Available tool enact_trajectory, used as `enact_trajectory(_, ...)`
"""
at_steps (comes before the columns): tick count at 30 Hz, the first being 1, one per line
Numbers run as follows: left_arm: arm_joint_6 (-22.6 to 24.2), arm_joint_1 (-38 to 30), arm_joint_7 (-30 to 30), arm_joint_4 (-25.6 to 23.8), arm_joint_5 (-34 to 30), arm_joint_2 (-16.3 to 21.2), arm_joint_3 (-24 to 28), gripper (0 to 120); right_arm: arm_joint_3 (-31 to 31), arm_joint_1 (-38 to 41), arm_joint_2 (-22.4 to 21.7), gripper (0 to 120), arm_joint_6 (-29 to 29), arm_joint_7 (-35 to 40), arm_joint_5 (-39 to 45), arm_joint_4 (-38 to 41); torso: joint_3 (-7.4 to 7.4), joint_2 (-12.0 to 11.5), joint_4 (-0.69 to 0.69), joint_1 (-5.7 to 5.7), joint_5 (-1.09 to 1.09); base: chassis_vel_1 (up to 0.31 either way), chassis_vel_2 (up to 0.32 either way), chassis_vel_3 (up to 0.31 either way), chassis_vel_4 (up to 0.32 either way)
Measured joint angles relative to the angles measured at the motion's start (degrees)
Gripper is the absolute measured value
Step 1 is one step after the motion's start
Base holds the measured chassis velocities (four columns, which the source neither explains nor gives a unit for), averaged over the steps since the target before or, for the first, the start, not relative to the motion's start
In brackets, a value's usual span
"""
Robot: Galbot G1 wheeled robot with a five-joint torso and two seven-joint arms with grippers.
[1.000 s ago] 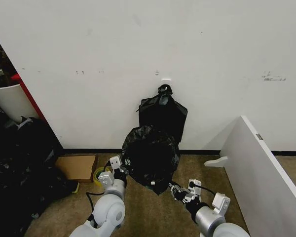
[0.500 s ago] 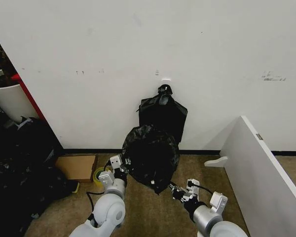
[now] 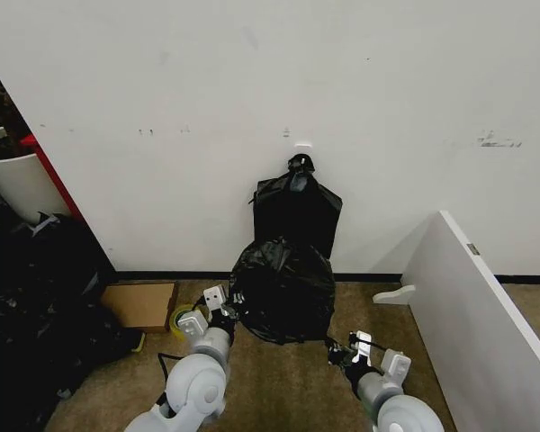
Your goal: Place the garbage bag over the trash bin.
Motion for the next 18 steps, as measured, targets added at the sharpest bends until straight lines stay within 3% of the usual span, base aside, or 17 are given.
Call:
enact_trajectory(7,0.28,0.61,0.02,0.26,0.25,-0.28,0.2,0,-0.12,-1.06,-0.06,1,1.48,-1.17,-1.95,0.4,0.0,0.0,0.0,0.0,0.0,0.0,0.0,0.0,0.0)
enact_trajectory(18,-2.49,-1.33,-1.6,3.39,3.96,-0.65,-0.45,0,2.16,-6.77,-1.09,43,2.34,0.35,-8.34,5.37,0.0,0.0,-0.01,0.0,0.0,0.0,0.0,0.0,0.0)
